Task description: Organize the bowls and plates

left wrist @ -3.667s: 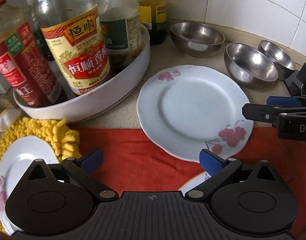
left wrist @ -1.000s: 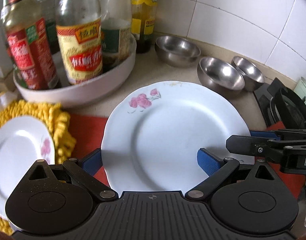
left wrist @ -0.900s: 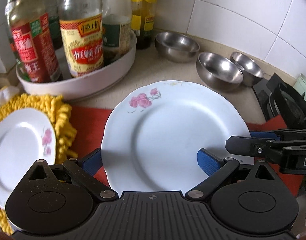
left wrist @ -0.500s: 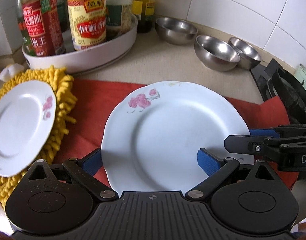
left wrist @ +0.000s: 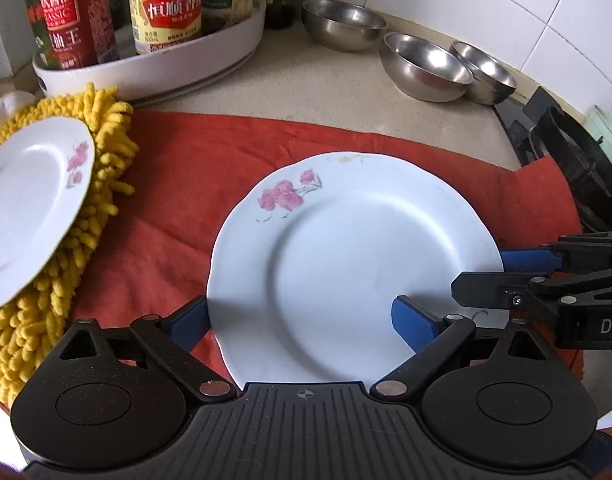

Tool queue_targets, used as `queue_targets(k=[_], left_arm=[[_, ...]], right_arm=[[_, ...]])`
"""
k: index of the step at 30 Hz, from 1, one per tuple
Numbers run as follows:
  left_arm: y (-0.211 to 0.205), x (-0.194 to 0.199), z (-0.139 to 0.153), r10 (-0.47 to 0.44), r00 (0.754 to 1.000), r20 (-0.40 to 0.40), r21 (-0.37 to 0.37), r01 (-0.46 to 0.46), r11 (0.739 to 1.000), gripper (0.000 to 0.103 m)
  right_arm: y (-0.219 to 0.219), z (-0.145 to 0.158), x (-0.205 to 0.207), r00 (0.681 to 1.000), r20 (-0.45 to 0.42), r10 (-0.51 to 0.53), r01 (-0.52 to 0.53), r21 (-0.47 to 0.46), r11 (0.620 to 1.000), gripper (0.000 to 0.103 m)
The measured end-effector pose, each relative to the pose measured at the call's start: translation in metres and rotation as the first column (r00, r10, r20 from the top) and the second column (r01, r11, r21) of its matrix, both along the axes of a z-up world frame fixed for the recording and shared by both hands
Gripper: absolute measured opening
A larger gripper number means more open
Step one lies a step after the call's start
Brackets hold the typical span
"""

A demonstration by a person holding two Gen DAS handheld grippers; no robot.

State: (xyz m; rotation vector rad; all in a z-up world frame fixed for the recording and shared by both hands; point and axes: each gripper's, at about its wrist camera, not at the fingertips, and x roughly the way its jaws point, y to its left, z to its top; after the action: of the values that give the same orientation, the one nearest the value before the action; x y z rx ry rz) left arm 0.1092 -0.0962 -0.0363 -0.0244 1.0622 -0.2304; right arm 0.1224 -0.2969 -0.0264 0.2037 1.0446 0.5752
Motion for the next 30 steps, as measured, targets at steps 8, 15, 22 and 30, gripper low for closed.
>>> queue_targets(k=[8, 15, 22, 30], left_arm=[[0.009, -0.005, 0.008, -0.009, 0.999, 0.031, 0.016, 0.009, 1.000, 0.097], [0.038, -0.006, 0.016, 0.062, 0.997, 0.041, 0.013, -0.062, 0.998, 0.098], [0.085, -0.005, 0.027, 0.189, 0.979, 0.073, 0.024, -0.191, 0.981, 0.098], [0.166, -0.002, 0.038, 0.373, 0.922, 0.106, 0.033, -0.378, 0.925, 0.100]], right_arm=[[-0.004, 0.002, -0.006, 0.998, -0.015, 0.053, -0.054, -0.052, 0.997, 0.046], [-0.011, 0.019, -0.006, 0.998, 0.047, 0.040, -0.036, -0.084, 0.996, 0.046], [0.006, 0.033, 0.009, 0.993, 0.111, 0.038, -0.029, -0.075, 0.997, 0.046], [0.086, 0.044, 0.032, 0.971, 0.170, 0.166, -0.166, -0.015, 0.986, 0.047]])
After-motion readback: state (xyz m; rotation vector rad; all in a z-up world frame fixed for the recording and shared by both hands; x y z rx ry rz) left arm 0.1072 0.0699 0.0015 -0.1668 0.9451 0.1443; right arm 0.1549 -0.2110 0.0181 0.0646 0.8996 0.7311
